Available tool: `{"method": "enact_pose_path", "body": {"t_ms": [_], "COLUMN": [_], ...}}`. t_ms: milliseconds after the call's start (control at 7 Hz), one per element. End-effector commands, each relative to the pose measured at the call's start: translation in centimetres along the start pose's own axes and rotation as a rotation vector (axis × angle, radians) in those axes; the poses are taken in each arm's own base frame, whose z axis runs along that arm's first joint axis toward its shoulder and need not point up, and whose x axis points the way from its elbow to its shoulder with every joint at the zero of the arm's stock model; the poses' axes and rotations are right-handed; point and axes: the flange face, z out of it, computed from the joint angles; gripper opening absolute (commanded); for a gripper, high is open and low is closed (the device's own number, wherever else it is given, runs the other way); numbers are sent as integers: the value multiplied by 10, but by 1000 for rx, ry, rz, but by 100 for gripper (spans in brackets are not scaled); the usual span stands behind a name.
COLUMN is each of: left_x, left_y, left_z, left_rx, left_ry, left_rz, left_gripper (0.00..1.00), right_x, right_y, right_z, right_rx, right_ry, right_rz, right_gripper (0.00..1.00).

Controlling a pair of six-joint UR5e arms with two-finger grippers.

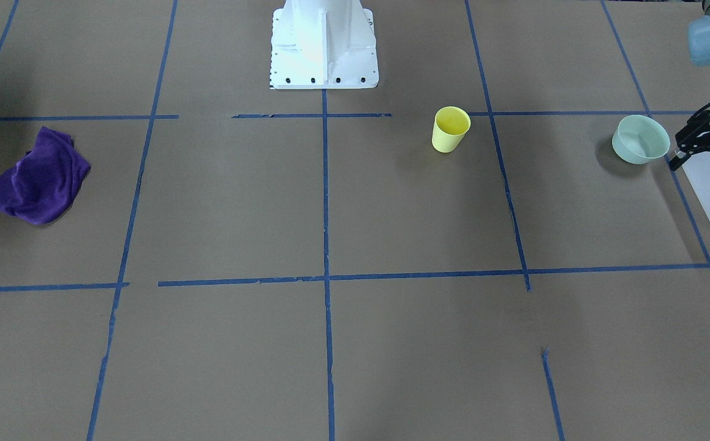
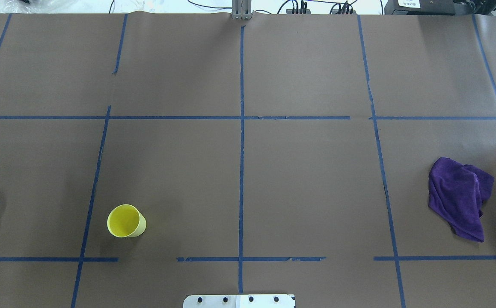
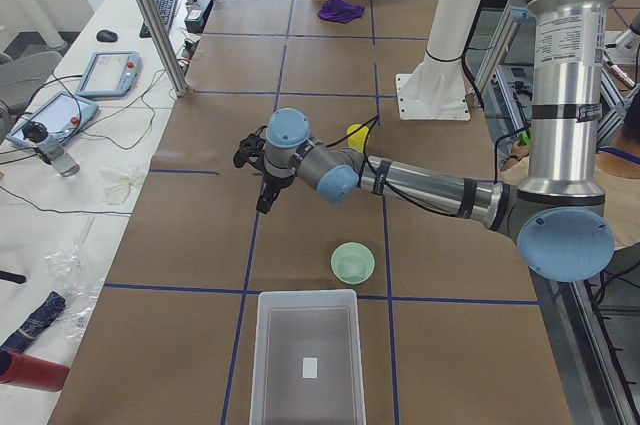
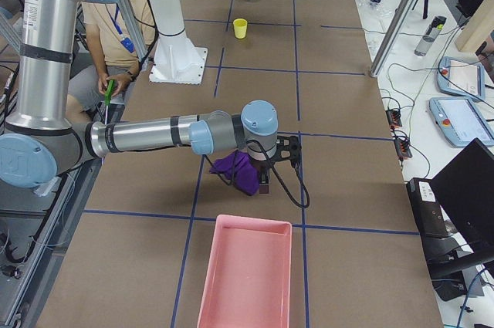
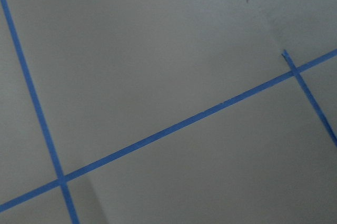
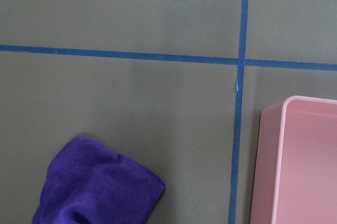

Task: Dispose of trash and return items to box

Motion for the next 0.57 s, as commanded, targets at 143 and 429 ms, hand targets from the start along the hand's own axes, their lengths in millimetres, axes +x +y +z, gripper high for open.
{"method": "enact_pose_path", "body": {"t_ms": [143, 429], "left_x": [168, 238], "left_y": [15, 40], "left_z": [63, 75], "left_rx": [-27, -90], "left_ry": [23, 88], "left_rz": [-251, -299], "left_gripper": [100, 100], "right_x": [0, 1], "right_y": [1, 1], "right_z": [1, 2], "right_rx": [-5, -6], "right_ry": [-13, -11], "right_rz": [2, 3], "right_gripper": [100, 100]}}
